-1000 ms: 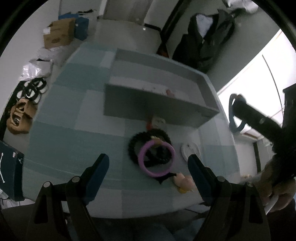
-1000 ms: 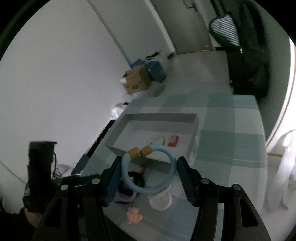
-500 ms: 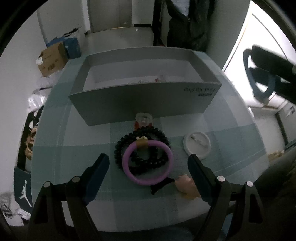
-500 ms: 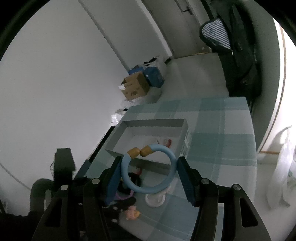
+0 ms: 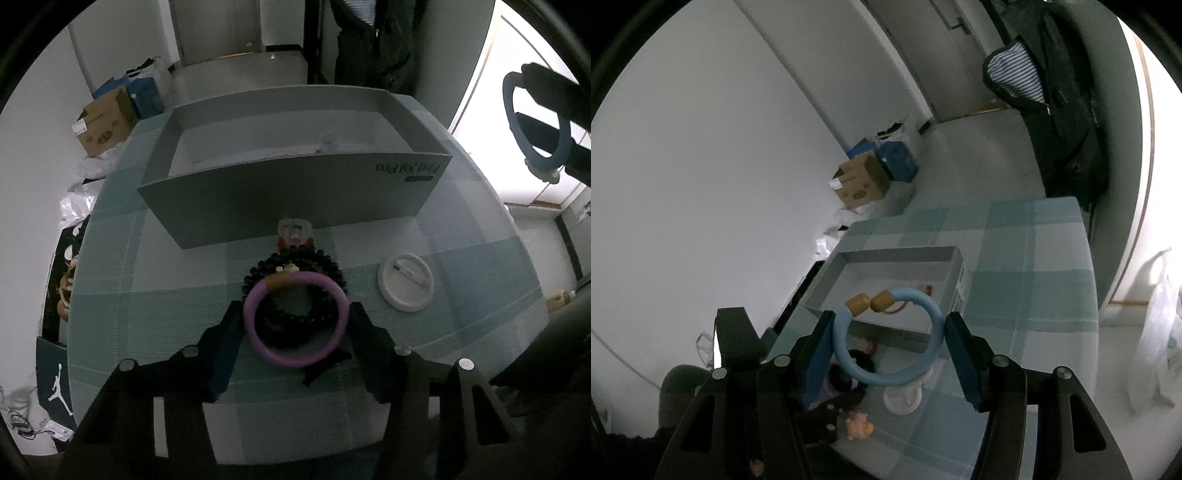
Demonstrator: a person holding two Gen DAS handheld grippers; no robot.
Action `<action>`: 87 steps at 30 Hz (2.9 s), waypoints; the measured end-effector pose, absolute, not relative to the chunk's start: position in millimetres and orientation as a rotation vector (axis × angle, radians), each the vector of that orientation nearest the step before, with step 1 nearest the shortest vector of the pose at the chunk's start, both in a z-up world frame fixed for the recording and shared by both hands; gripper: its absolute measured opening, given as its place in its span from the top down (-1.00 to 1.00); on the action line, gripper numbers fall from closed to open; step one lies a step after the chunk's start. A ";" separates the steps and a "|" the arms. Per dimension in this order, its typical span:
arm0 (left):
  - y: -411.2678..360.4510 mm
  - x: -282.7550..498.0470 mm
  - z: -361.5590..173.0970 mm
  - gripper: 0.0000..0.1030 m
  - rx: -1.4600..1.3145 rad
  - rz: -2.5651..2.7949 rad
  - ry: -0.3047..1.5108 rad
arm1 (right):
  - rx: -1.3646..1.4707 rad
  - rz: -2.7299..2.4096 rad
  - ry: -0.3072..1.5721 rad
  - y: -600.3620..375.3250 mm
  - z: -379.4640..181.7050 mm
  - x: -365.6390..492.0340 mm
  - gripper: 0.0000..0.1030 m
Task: Organize jewelry
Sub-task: 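Grasp the pink ring with the left tool while the right tool holds the blue ring, then carry both rings over the grey box and open both tools inside it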
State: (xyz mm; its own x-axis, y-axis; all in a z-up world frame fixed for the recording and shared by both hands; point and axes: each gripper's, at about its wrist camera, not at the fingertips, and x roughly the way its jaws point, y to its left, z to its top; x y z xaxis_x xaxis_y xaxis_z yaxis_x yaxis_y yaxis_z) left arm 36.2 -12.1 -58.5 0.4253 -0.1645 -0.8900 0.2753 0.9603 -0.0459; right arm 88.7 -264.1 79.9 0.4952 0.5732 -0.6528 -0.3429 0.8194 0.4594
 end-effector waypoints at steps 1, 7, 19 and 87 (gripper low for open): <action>-11.4 37.8 -58.5 0.04 0.105 -0.279 1.102 | 0.286 0.564 0.894 -263.9 80.4 88.8 -0.14; -6.7 39.8 -53.1 0.08 0.021 -0.313 1.118 | 0.285 0.564 0.893 -263.6 80.1 88.7 -0.14; 3.1 40.2 -27.3 0.10 -0.106 -0.379 1.072 | 0.289 0.563 0.917 -256.8 75.5 96.1 -0.14; 15.0 141.3 -28.6 0.08 -0.247 -0.358 1.101 | 0.403 0.521 1.069 -213.5 35.6 187.7 -0.18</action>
